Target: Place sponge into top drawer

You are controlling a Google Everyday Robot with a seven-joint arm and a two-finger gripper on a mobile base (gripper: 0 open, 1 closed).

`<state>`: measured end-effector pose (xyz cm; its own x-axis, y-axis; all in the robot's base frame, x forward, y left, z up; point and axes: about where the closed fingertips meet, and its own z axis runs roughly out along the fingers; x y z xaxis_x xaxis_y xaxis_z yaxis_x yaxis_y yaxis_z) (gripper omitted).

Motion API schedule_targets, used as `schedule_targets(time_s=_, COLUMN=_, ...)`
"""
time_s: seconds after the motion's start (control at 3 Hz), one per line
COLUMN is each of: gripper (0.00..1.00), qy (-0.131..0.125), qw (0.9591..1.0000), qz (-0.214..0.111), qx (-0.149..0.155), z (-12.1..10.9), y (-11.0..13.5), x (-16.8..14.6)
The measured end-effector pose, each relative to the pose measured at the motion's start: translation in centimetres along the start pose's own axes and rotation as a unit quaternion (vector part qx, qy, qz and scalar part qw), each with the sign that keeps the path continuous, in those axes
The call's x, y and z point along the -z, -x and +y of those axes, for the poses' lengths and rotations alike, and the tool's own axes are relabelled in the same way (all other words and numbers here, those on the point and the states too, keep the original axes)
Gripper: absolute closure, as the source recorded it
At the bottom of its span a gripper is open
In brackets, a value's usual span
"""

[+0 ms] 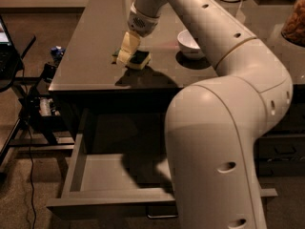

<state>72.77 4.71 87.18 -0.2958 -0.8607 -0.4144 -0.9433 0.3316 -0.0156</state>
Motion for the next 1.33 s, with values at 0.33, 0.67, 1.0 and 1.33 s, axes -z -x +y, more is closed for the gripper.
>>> schedule_targets(time_s=0.33, gripper=0.00, qy=0.003, qw=0.9999, qz=0.005, qx=-0.015, z=-0.9, y=-0.5, x=-1.1)
schedule_targets(time_s=0.67, gripper=0.00, qy=0.005, qw=0.9995, qz=0.008, qx=-0.030, z=-1.5, y=-1.0, x=-2.0)
schedule_targets(time_s=1.0, gripper=0.00, qy=0.005, qw=0.9993, qz=0.010, qx=-0.036, z=-1.7, y=-1.3, x=-2.3)
schedule_targets(time_s=1.33, gripper=0.00, qy=0.005, qw=0.9986, qz=0.015, qx=-0.050, z=-2.1, y=-2.8, x=-3.6)
